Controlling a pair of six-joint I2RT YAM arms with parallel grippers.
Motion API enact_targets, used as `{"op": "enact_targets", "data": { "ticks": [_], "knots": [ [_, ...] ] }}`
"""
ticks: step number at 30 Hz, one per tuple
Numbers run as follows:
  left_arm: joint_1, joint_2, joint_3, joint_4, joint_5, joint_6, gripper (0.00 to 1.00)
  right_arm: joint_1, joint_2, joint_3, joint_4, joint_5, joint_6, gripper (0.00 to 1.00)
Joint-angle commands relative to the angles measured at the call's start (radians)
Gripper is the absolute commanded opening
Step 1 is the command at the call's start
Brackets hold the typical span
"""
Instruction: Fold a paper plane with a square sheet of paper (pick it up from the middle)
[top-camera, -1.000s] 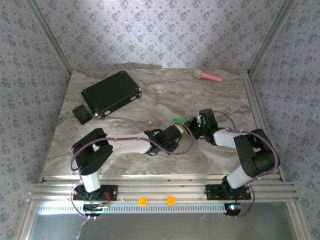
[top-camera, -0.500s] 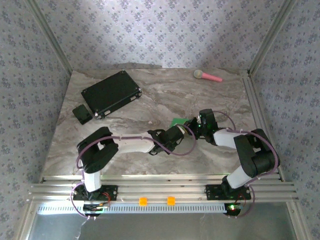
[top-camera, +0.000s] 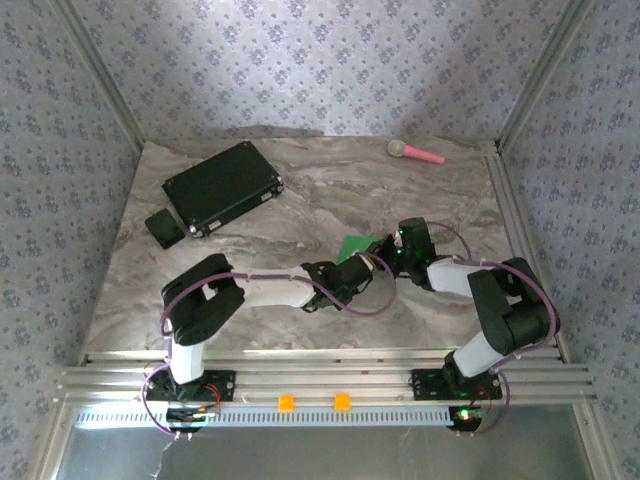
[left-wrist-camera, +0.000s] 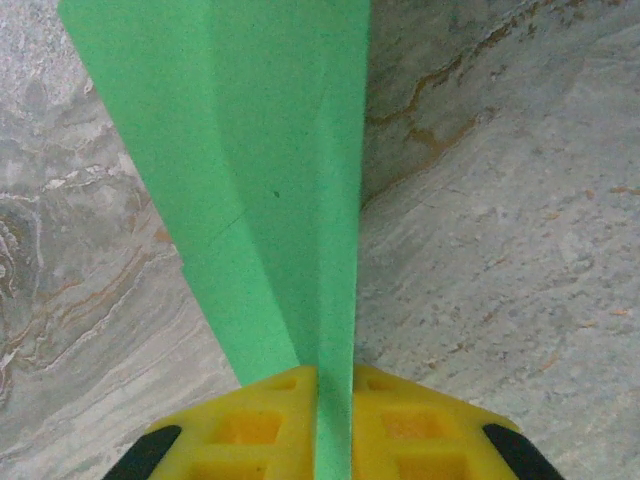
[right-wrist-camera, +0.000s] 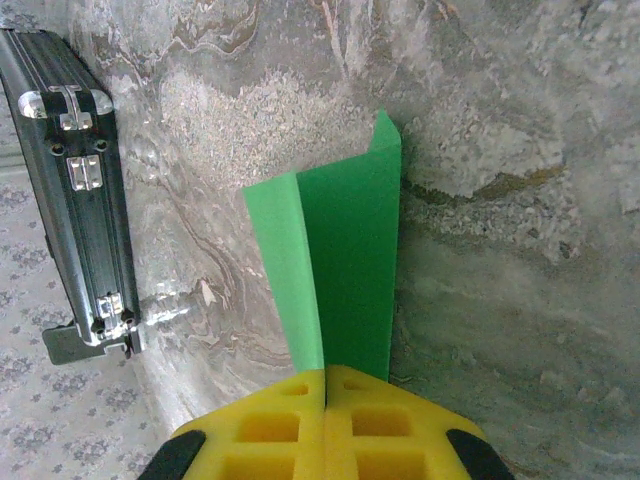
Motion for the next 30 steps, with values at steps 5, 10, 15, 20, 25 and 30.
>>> {"op": "enact_targets", "data": {
  "ticks": [5, 10, 15, 20, 25, 30],
  "knots": [
    [-0.013, 0.030, 0.037, -0.031, -0.037, 0.017, 0.10, -0.010, -0.009, 0.007, -0.002, -0.012, 0.015, 0.00],
    [-0.013, 0.032, 0.033, -0.027, -0.041, 0.022, 0.08, -0.014, -0.020, 0.010, -0.010, -0.018, 0.002, 0.02],
    [-0.012, 0.030, 0.010, -0.010, -0.035, -0.011, 0.04, -0.042, -0.087, 0.031, -0.153, 0.001, -0.091, 0.19],
    [-0.010, 0.014, -0.020, 0.020, 0.028, -0.028, 0.00, -0.101, -0.192, 0.046, -0.349, 0.054, -0.225, 0.31],
    [0.009, 0.001, -0.044, 0.042, 0.117, -0.047, 0.00, -0.147, -0.282, 0.029, -0.433, 0.081, -0.298, 0.38],
    [0.053, -0.019, -0.065, 0.068, 0.255, -0.076, 0.00, -0.175, -0.344, -0.006, -0.426, 0.093, -0.313, 0.43]
  ]
}}
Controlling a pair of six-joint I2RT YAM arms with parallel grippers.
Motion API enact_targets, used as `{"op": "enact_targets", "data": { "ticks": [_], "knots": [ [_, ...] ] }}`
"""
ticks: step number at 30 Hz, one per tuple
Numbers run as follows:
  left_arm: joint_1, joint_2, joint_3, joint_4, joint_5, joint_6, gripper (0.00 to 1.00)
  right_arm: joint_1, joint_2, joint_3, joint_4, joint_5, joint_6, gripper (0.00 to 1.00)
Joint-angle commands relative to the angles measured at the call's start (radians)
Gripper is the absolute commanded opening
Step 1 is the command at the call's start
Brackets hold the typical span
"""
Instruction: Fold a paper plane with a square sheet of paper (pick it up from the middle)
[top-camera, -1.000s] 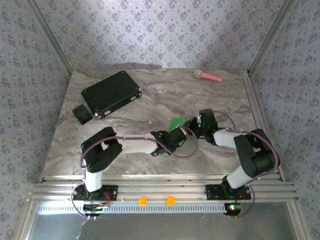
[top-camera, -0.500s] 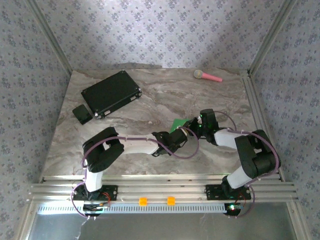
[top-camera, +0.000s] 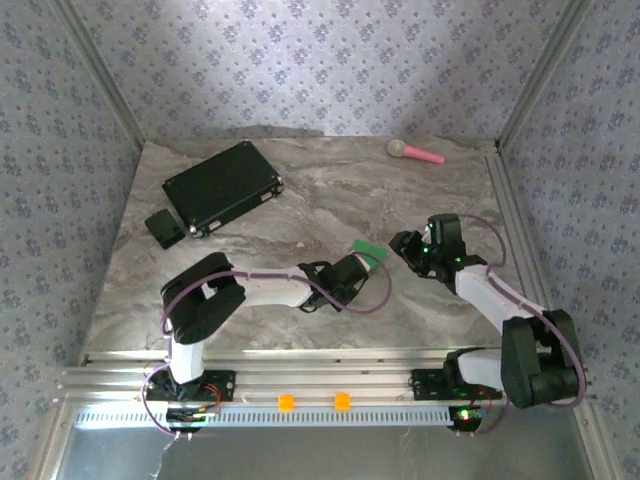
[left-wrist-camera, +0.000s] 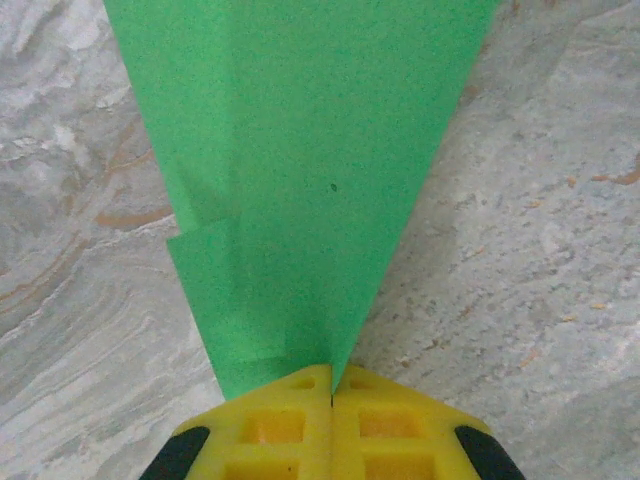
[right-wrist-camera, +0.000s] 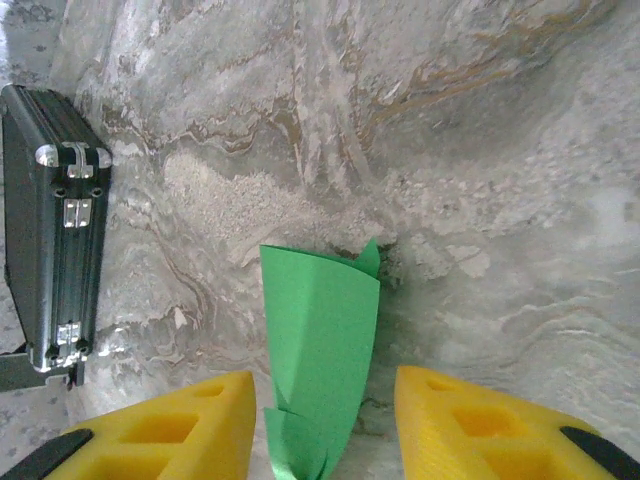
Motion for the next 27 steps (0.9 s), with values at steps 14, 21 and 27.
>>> {"op": "enact_targets", "data": {
  "ticks": [14, 21, 27],
  "knots": [
    [0.196, 0.035, -0.014, 0.082, 0.614, -0.126, 0.00, -0.032, -0.044, -0.072, 0.073, -0.041, -0.028, 0.49],
    [0.233, 0.058, -0.015, 0.132, 0.721, -0.178, 0.00, -0.035, -0.016, -0.084, 0.121, -0.091, -0.019, 0.49],
    [0.253, 0.081, -0.019, 0.185, 0.802, -0.234, 0.00, -0.035, 0.018, -0.091, 0.174, -0.150, -0.017, 0.49]
  ]
}}
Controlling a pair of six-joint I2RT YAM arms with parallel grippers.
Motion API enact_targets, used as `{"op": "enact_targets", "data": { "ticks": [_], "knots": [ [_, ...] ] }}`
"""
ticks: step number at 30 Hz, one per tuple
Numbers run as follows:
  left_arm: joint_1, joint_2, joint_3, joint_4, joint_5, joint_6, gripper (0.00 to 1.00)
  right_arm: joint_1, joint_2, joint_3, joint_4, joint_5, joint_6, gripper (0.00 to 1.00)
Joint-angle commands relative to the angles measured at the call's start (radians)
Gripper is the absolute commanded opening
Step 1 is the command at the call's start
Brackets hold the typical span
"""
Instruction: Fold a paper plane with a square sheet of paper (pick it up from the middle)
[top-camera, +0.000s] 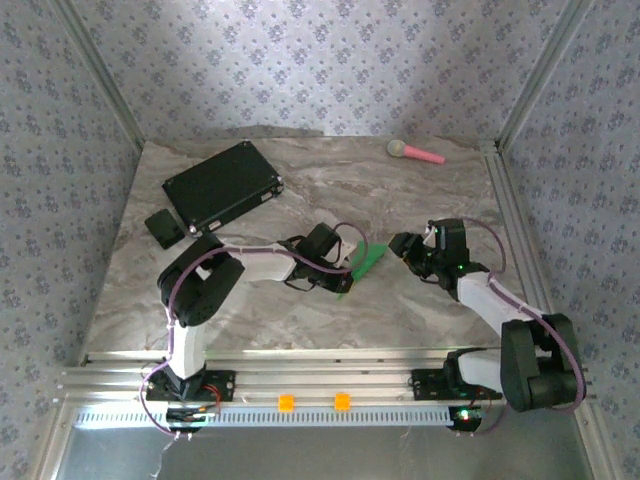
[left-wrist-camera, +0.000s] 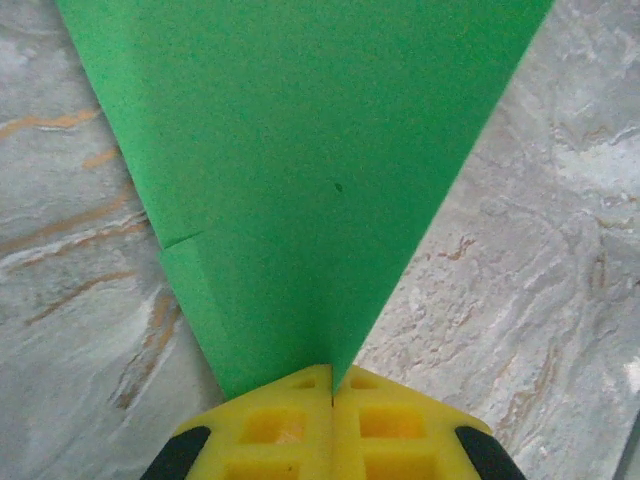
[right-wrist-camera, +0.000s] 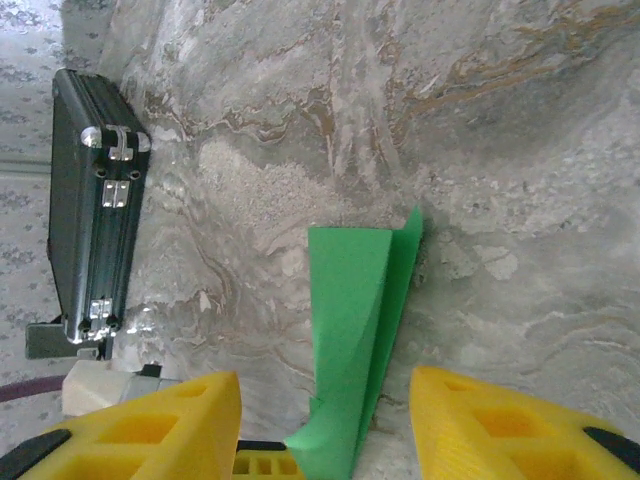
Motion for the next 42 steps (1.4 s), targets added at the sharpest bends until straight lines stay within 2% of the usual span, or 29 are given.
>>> {"op": "enact_targets", "data": {
  "ticks": [1, 6, 14, 17, 21, 28, 37, 42],
  "knots": [
    [0.014, 0.027, -0.011, 0.044, 0.089, -0.052, 0.00, -0.006, 0.026, -0.022, 0.043, -0.058, 0.001, 0.47],
    [0.032, 0.051, -0.012, 0.096, 0.157, -0.112, 0.00, -0.001, 0.040, -0.052, 0.115, -0.109, -0.009, 0.38],
    [0.037, 0.079, -0.013, 0.163, 0.216, -0.173, 0.00, 0.068, 0.024, -0.112, 0.224, -0.061, -0.122, 0.29],
    [0.039, 0.087, -0.015, 0.196, 0.239, -0.205, 0.00, 0.077, 0.020, -0.114, 0.192, -0.051, -0.146, 0.21],
    [0.044, 0.111, -0.022, 0.261, 0.274, -0.269, 0.00, 0.079, 0.057, -0.090, 0.169, -0.133, -0.175, 0.14],
    [0.045, 0.130, -0.041, 0.359, 0.299, -0.354, 0.00, 0.081, 0.118, -0.083, 0.201, -0.188, -0.174, 0.14],
    [0.048, 0.130, -0.057, 0.403, 0.299, -0.406, 0.00, 0.072, 0.267, -0.072, 0.401, -0.252, -0.084, 0.13],
    [0.056, 0.130, -0.096, 0.468, 0.285, -0.459, 0.00, 0.057, 0.339, -0.042, 0.451, -0.266, -0.058, 0.13]
  ]
}}
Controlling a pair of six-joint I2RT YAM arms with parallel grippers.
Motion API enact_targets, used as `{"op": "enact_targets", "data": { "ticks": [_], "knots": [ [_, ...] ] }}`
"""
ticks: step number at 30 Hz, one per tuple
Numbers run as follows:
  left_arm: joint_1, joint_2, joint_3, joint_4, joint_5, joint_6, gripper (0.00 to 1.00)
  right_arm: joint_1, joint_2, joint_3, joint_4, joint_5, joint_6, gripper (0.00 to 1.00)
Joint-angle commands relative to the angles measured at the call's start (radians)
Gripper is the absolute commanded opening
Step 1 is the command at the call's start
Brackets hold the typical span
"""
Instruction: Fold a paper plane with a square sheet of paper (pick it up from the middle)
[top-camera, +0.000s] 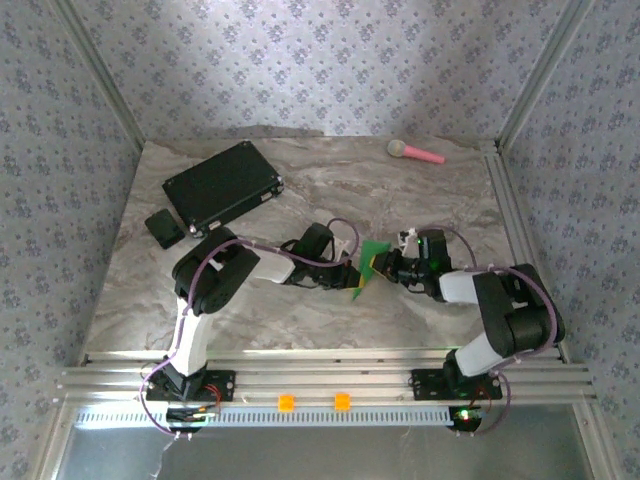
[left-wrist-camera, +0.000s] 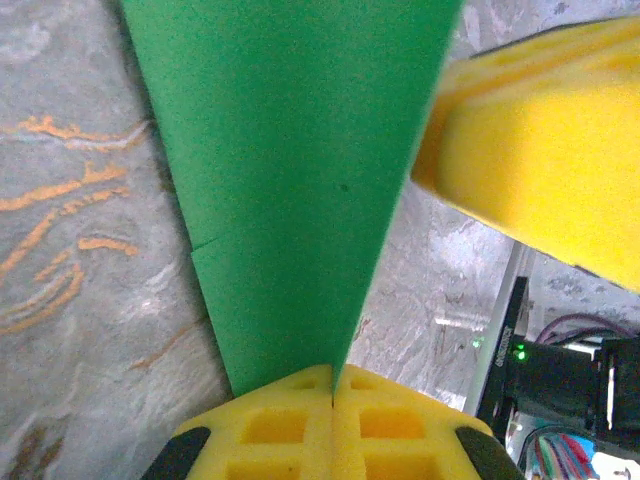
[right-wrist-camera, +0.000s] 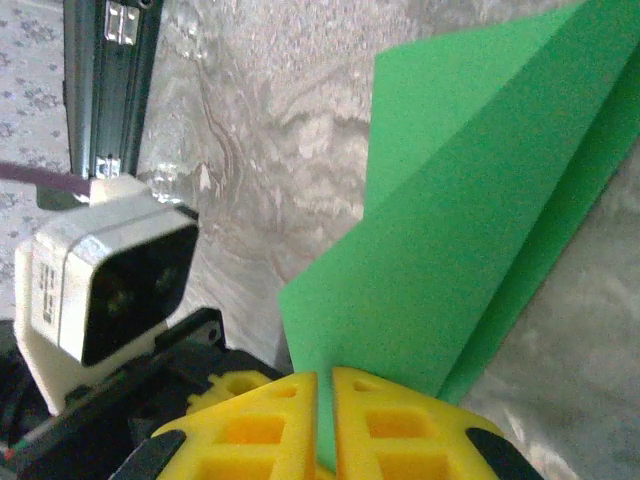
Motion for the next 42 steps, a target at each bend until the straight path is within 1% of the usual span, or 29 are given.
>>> {"op": "enact_targets", "data": {
  "ticks": [1, 7, 16, 20, 31, 42],
  "knots": [
    [0.010, 0.016, -0.028, 0.059, 0.004, -0.044, 0.00, -0.011, 0.043, 0.042, 0.068, -0.028, 0.030, 0.13],
    [0.011, 0.016, -0.040, 0.055, -0.011, -0.051, 0.00, -0.018, 0.093, 0.058, 0.083, -0.032, 0.041, 0.13],
    [0.014, 0.020, -0.053, 0.061, -0.030, -0.073, 0.00, -0.017, 0.106, 0.065, 0.082, -0.043, 0.039, 0.14],
    [0.014, 0.016, -0.055, 0.049, -0.037, -0.069, 0.00, -0.014, 0.095, 0.064, 0.076, -0.037, 0.034, 0.15],
    [0.019, 0.002, -0.075, 0.060, -0.056, -0.070, 0.00, 0.003, 0.050, 0.069, -0.013, -0.017, -0.015, 0.16],
    [0.023, 0.001, -0.079, 0.062, -0.053, -0.078, 0.00, 0.004, 0.035, 0.049, -0.023, -0.014, -0.020, 0.16]
  ]
}}
